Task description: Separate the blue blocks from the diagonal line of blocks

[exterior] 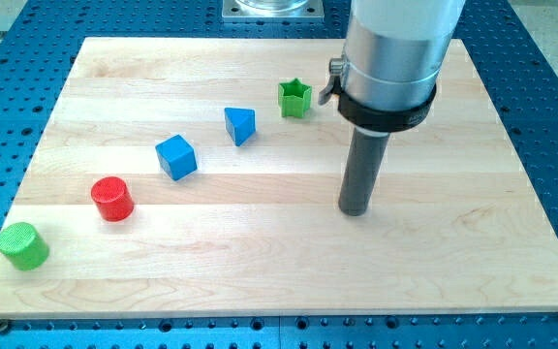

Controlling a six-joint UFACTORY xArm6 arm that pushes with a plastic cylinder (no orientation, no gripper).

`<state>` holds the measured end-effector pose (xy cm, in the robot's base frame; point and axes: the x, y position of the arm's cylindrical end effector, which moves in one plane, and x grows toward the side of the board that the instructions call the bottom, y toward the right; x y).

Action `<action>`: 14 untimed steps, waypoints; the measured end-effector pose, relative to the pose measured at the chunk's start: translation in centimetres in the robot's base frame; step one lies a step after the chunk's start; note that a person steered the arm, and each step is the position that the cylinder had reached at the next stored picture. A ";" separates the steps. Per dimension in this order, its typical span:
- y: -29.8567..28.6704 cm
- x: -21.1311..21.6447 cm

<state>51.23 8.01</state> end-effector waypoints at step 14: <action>-14.8 -8.0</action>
<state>43.22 -6.82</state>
